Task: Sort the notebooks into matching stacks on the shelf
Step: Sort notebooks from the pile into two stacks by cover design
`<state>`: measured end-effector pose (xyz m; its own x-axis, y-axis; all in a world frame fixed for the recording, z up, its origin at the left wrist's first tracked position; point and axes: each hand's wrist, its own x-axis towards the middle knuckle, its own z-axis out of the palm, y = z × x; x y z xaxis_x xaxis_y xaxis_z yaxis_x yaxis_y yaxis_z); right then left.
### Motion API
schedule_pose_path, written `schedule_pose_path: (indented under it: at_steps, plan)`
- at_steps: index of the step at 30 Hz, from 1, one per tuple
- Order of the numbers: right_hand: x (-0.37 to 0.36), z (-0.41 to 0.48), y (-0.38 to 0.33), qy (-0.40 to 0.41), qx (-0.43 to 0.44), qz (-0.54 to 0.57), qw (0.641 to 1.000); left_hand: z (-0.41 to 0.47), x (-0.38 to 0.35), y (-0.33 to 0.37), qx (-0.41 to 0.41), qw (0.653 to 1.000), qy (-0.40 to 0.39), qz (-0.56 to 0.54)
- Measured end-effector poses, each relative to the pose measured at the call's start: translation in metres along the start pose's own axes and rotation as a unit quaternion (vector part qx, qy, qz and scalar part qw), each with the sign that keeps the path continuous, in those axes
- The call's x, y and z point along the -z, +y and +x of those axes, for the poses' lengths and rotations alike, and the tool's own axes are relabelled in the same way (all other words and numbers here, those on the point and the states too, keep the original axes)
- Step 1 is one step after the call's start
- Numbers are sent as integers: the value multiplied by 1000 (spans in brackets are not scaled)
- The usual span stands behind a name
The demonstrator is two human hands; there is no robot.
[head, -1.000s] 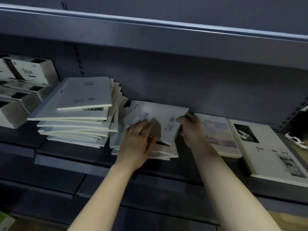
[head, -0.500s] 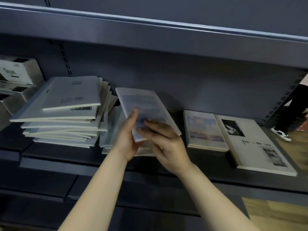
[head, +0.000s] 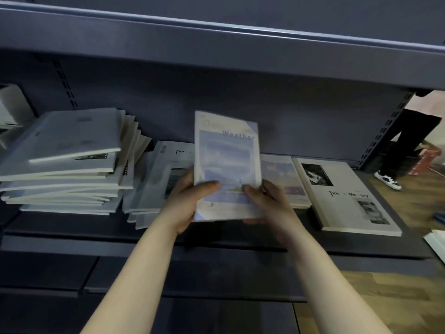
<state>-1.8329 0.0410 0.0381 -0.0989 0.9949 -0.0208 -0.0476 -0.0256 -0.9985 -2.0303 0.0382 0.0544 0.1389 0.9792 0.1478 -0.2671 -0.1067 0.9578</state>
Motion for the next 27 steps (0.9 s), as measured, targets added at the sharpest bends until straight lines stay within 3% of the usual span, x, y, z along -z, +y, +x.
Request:
schedule_pose_path:
  at_steps: [5, 10, 12, 15, 17, 22, 27]
  plan:
    - [44, -3, 4, -21, -60, 21, 998, 4, -23, -16, -7, 999, -22, 32]
    - [80, -4, 5, 37, -15, -6, 999, 8, -54, -30, -3, 997, -2, 83]
    - [89, -4, 4, 61, 8, -28, 998, 5, -64, -37, -14, 987, -11, 160]
    - [102, 1, 2, 132, 14, -22, 991, 2, -68, -52, -31, 933, -43, 357]
    - [110, 5, 1, 164, 3, -11, 986, 3, -66, -64, 1, 884, -62, 464]
    - [127, 11, -6, 160, -22, -46, 986, 2, -70, -84, -27, 774, -58, 630]
    - [132, 22, -3, 162, -39, -162, 973, 0, -74, -95, -27, 746, -42, 664]
